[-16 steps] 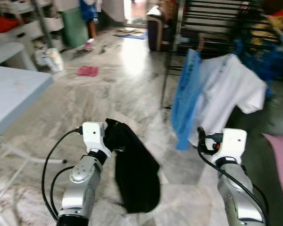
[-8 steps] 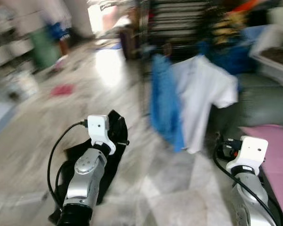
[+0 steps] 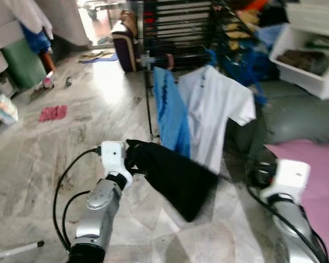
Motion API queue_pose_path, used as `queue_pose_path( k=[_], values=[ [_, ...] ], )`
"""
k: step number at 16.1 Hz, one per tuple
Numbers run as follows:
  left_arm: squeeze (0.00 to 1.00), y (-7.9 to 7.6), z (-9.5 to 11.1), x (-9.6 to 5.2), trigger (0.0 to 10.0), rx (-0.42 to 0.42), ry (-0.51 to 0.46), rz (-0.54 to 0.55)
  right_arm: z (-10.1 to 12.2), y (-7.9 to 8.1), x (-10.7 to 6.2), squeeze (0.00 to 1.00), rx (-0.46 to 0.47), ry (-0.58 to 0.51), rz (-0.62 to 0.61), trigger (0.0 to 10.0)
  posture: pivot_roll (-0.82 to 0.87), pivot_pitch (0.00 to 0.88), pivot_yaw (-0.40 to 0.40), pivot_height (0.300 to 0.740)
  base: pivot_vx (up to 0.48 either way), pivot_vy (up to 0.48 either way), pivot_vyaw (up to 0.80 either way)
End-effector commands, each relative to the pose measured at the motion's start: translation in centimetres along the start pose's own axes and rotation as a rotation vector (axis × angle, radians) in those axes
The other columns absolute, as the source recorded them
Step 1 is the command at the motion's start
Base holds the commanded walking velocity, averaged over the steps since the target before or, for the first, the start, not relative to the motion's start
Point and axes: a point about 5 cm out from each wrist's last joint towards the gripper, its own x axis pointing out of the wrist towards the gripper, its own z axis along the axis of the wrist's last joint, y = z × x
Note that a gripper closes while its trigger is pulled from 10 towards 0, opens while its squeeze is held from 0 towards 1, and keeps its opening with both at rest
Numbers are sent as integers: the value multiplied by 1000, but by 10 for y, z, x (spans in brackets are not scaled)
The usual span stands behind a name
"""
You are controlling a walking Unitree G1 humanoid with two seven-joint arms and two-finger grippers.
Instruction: Hang hanger
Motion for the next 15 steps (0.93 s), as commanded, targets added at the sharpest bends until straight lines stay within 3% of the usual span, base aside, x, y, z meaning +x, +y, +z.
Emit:
queue_pose_path(
  k=[1,6,11,13,15],
  values=[
    [0,2,10,2,10000,16,-45,31,8,4,3,0,-20,-26,42,10000,-87,1,29,740,255,409,575],
    [0,-11,17,4,10000,33,-74,19,24,11,23,0,-20,-65,55,10000,-45,34,9,740,278,389,504],
    [0,-16,11,7,10000,31,-60,21,18,16,20,0,-36,-46,78,10000,-48,3,-10,740,166,227,0],
    [0,-12,10,5,10000,39,-59,50,9,18,18,0,-37,-13,76,10000,-16,0,-42,740,0,0,0],
    [0,-2,5,-3,10000,42,-40,103,5,33,21,0,-52,4,145,10000,27,0,-77,740,0,0,0]
  ],
)
